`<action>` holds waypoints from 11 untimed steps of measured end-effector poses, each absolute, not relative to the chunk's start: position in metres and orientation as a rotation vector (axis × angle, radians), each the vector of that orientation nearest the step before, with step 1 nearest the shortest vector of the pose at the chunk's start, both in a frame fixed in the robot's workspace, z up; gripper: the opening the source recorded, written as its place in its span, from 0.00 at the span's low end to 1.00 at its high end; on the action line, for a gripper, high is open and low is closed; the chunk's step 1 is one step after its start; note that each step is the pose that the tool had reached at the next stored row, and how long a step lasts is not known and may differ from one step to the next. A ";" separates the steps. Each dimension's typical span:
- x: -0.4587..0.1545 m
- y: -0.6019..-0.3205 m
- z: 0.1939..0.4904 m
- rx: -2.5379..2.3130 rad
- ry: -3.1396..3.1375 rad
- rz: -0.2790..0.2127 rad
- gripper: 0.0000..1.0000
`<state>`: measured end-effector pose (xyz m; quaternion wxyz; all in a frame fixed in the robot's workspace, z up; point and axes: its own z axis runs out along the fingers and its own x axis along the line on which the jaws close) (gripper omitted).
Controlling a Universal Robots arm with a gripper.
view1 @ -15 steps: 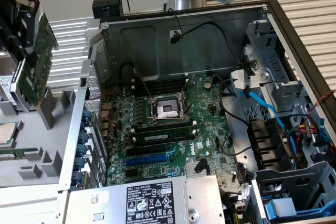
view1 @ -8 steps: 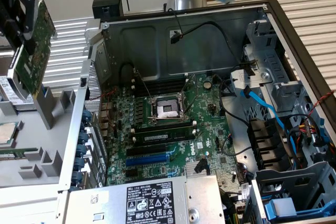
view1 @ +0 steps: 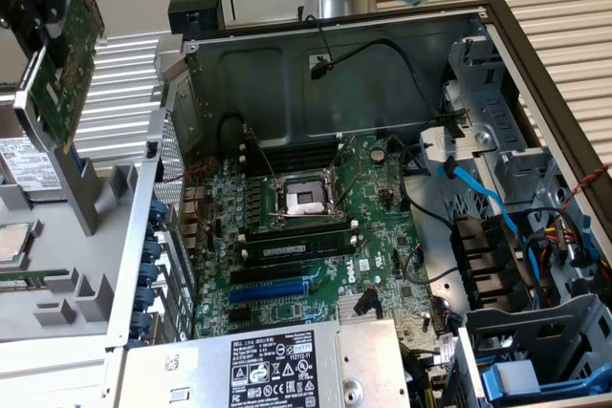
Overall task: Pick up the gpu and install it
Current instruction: 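Pick up the gpu and move the gpu toward the slot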
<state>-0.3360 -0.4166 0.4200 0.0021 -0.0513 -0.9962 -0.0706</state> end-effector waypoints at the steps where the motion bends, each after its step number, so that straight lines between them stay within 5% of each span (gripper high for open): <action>1: -0.332 -0.417 0.423 -0.161 -3.123 -0.221 0.27; 11: -0.296 -0.417 0.451 -0.163 -3.094 -0.209 0.27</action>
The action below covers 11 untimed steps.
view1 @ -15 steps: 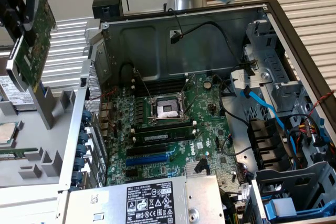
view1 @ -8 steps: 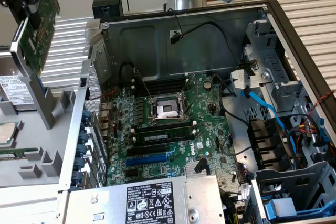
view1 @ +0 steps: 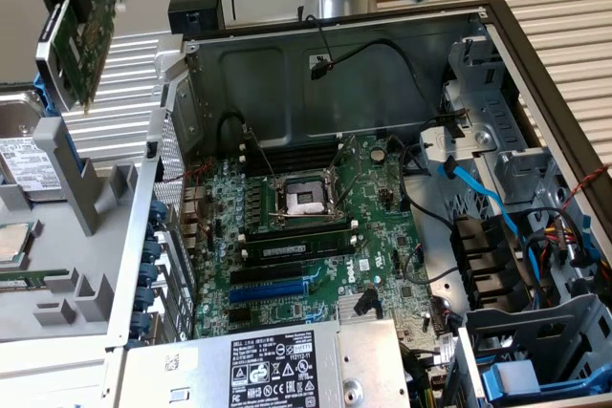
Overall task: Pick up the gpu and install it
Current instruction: 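Pick up the gpu and move the gpu toward the slot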
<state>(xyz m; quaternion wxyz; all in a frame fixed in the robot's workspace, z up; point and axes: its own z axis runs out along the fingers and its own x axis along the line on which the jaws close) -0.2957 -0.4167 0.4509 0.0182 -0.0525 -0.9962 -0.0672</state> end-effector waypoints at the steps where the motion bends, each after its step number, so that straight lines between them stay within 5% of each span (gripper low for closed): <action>1: -0.292 -0.417 0.453 -0.163 -3.090 -0.206 0.27; 11: -0.255 -0.418 0.465 -0.166 -3.047 -0.166 0.27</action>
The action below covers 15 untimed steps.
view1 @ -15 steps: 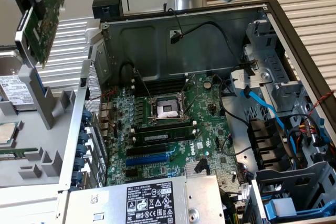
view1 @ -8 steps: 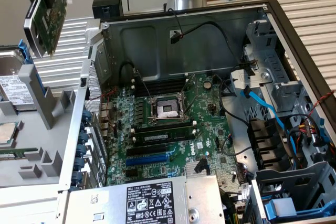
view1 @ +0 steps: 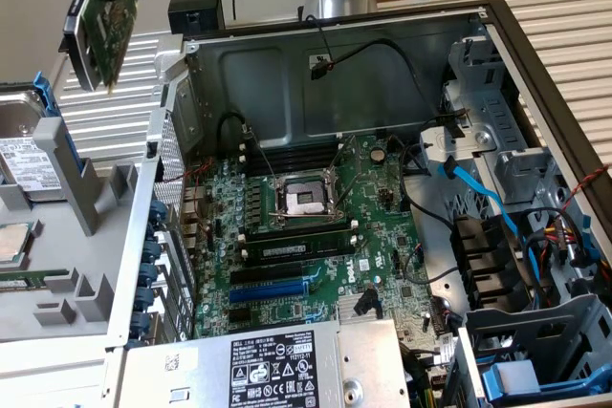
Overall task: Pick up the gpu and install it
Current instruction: 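Pick up the gpu and move the gpu toward the slot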
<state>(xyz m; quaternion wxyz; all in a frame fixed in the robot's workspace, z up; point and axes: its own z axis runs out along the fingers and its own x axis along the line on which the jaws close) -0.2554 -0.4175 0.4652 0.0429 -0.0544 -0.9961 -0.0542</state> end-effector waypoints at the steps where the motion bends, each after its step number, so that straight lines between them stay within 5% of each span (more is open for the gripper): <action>1: -0.251 -0.418 0.465 -0.167 -3.043 -0.163 0.27; 15: -0.188 -0.418 0.461 -0.167 -3.037 -0.153 0.27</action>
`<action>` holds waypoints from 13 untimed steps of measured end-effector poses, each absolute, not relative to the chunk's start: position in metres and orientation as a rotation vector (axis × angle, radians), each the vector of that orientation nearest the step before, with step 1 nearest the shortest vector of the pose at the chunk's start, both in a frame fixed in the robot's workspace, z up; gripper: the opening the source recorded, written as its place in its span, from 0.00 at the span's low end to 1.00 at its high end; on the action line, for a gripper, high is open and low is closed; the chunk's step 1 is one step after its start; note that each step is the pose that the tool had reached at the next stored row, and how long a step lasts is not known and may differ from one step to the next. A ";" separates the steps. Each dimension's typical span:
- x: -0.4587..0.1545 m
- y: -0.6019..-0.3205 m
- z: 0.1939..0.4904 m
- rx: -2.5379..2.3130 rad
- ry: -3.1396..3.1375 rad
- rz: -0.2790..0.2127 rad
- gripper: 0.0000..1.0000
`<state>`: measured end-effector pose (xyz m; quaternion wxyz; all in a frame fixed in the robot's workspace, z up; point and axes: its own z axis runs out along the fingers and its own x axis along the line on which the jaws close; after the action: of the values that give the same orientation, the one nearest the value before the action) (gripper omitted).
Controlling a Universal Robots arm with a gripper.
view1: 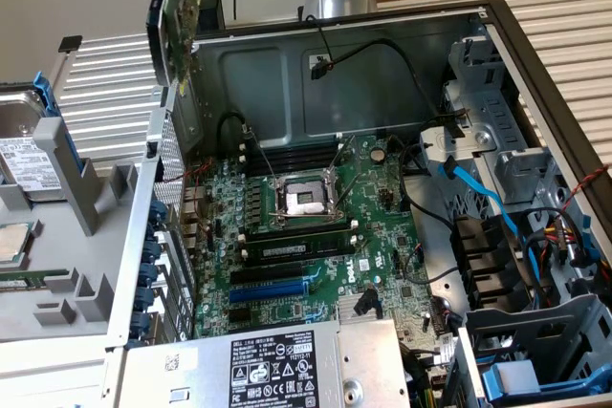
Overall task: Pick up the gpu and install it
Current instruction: 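Pick up the gpu and move the gpu toward the slot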
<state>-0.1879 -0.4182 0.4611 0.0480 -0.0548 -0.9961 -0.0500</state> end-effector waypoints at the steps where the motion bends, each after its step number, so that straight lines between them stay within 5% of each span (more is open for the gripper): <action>1: -0.184 -0.418 0.460 -0.167 -3.038 -0.151 0.27; 13: -0.157 -0.418 0.448 -0.168 -3.062 -0.141 0.27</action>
<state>-0.1573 -0.4182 0.4480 0.0357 -0.0546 -0.9968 -0.0458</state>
